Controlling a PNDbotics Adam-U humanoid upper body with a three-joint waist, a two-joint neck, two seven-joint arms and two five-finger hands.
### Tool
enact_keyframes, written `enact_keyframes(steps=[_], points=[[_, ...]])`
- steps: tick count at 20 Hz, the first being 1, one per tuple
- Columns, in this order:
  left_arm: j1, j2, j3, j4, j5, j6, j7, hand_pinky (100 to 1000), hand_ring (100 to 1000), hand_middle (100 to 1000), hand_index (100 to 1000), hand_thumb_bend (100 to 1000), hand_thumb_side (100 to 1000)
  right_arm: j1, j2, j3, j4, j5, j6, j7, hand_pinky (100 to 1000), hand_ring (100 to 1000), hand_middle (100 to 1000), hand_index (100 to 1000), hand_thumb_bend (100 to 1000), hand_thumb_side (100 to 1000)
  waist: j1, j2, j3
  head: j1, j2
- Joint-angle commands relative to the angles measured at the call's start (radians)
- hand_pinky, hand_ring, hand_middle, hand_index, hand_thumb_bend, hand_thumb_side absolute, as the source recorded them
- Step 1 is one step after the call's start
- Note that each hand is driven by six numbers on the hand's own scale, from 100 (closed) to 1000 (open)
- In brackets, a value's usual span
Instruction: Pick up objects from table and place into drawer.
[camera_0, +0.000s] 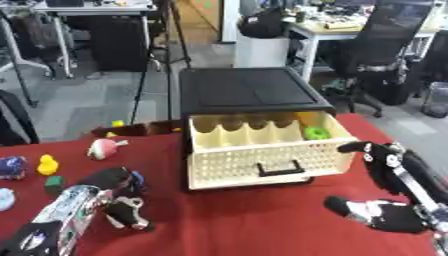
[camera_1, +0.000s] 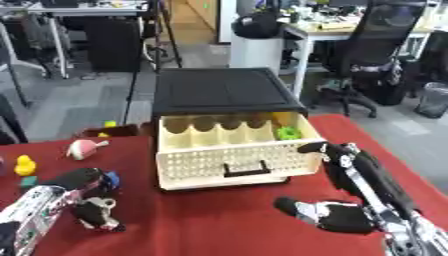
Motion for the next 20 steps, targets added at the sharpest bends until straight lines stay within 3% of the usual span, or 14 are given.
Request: enact_keyframes(steps=[1,4,6,10,16,20], points=[[-0.015,0.007,0.004,-0.006,-0.009,0.006,0.012,251,321,379,559,732,451,-0.004,-0.011,-0.013,-0.005,-0.007,-0.003,0.002,100,100,166,777,807,799,-0.004,-0.013,0.001,-0.004,0.005],[-0.014,0.011,0.006,-0.008,-0.007,0.010,0.016,244,316,374,558,662,415,-0.003,-0.011,-0.013,-0.003,-0.006,-0.003,0.002,100,100,166,777,806,800,-0.005,-0.013,0.002,-0.004,0.006],[-0.012,0.015,0.006,-0.014,0.003,0.005,0.009,310,370,427,603,734,471,-0.003,-0.011,-0.014,-0.003,-0.006,-0.003,0.003,100,100,166,777,806,800,-0.005,-0.014,0.003,-0.005,0.007],[-0.013,0.041,0.005,-0.053,0.032,-0.025,-0.060,360,414,470,651,788,528,0.000,-0.013,-0.015,-0.002,-0.005,-0.002,0.003,100,100,166,777,804,801,-0.005,-0.018,0.008,-0.007,0.010],[-0.013,0.068,0.015,-0.096,0.047,-0.006,-0.107,316,379,443,622,682,462,0.002,-0.014,-0.013,-0.001,-0.005,-0.002,0.005,100,100,166,778,803,803,-0.003,-0.025,0.017,-0.011,0.011],[-0.007,0.065,0.014,-0.078,0.047,0.002,-0.107,321,383,446,624,682,455,0.002,-0.014,-0.013,-0.001,-0.005,-0.003,0.006,100,100,165,777,802,803,-0.004,-0.025,0.017,-0.012,0.012]])
